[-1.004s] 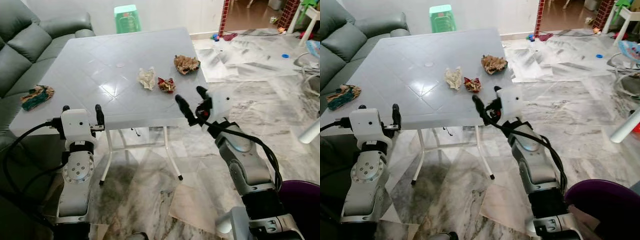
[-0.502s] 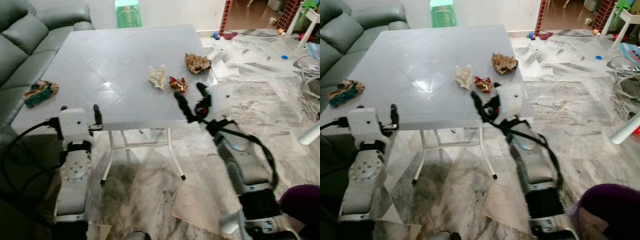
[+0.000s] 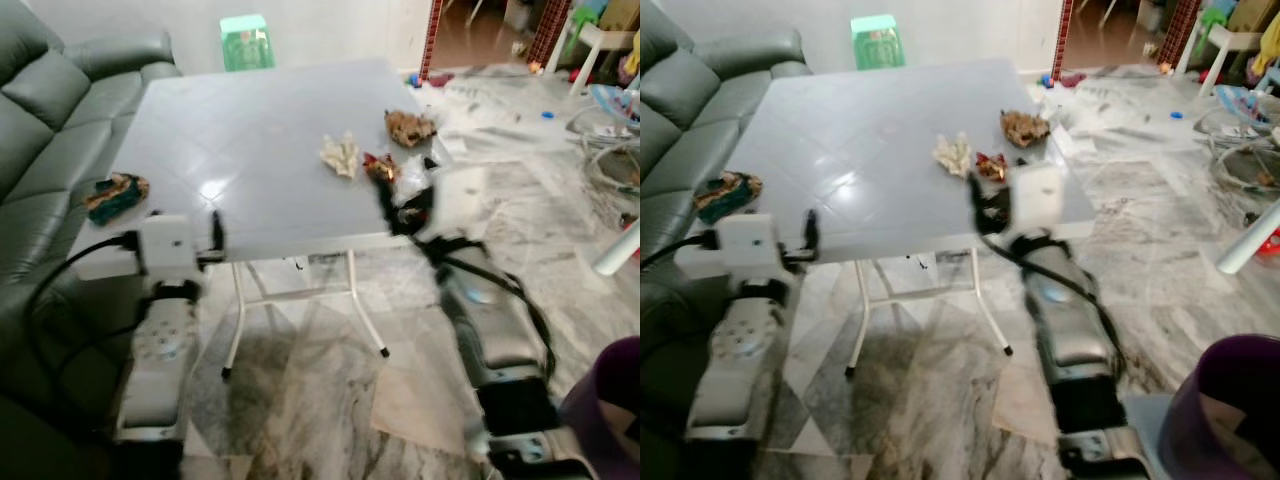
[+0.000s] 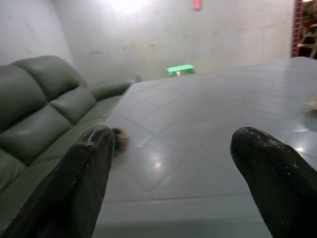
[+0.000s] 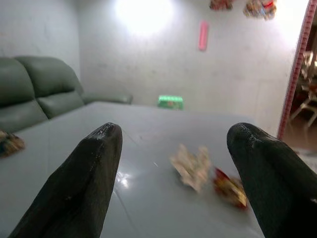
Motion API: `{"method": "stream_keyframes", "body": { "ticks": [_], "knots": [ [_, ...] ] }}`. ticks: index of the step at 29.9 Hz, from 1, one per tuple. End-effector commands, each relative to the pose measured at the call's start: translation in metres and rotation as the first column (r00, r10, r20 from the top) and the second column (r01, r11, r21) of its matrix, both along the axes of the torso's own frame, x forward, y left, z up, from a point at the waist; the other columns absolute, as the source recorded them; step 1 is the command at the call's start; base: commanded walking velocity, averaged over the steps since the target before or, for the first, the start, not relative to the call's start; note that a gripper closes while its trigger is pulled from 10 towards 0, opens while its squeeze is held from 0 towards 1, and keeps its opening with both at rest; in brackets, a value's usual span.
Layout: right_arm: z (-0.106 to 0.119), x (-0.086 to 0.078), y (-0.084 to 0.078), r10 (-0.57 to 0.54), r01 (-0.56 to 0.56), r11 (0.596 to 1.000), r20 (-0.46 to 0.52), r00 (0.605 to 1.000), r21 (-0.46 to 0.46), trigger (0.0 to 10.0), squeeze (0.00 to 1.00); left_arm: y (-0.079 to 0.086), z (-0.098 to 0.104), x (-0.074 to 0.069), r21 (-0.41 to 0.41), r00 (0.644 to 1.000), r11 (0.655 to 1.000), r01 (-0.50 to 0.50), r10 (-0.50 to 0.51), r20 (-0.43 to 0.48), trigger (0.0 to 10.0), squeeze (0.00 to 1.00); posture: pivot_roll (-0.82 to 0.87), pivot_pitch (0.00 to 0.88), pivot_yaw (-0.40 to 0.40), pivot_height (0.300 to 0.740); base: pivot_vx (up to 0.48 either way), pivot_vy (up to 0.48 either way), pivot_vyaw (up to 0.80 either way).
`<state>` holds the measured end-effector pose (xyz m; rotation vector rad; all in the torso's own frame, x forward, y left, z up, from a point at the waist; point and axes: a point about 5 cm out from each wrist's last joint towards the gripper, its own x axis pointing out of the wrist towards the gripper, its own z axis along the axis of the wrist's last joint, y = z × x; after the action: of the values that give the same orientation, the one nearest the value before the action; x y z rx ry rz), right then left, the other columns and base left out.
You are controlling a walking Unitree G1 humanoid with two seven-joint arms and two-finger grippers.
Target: Picking trash to rubbish bin
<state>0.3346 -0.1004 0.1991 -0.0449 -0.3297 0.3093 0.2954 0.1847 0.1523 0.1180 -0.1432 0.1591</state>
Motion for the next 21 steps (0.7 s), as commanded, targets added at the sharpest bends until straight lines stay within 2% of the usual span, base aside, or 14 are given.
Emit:
{"method": "stream_keyframes", "body": {
  "ticks": [1,5,10,21],
  "knots": [
    [0.0,0.004,-0.012,-0.058,0.058,0.998,0.004,0.998,-0.004,10.0,0.0,-0.01,0.002,0.002,0.005,0.998,0.998,0.056,-0.056,-0.004,10.0,0.0,0.02,0.031,0.059,0.74,0.0,0.0,0.0],
    [-0.002,0.006,-0.019,-0.091,0.091,0.996,0.007,0.996,-0.001,10.0,0.0,-0.018,0.009,0.008,-0.001,0.994,0.994,0.11,-0.11,0.016,10.0,0.0,0.02,0.032,0.074,0.74,0.0,0.0,0.0],
    [-0.005,0.007,-0.025,-0.122,0.122,0.992,0.0,0.992,0.007,10.0,0.0,-0.023,0.015,0.013,-0.025,0.992,0.992,0.125,-0.124,0.029,10.0,0.0,0.01,0.033,0.083,0.74,0.0,0.0,0.0],
    [-0.005,0.007,-0.02,-0.095,0.095,0.995,-0.001,0.995,0.0,10.0,0.0,-0.023,0.015,0.017,-0.044,0.995,0.995,0.093,-0.091,0.032,10.0,0.0,0.0,0.039,0.055,0.74,0.0,0.48,0.0]
  ]
}}
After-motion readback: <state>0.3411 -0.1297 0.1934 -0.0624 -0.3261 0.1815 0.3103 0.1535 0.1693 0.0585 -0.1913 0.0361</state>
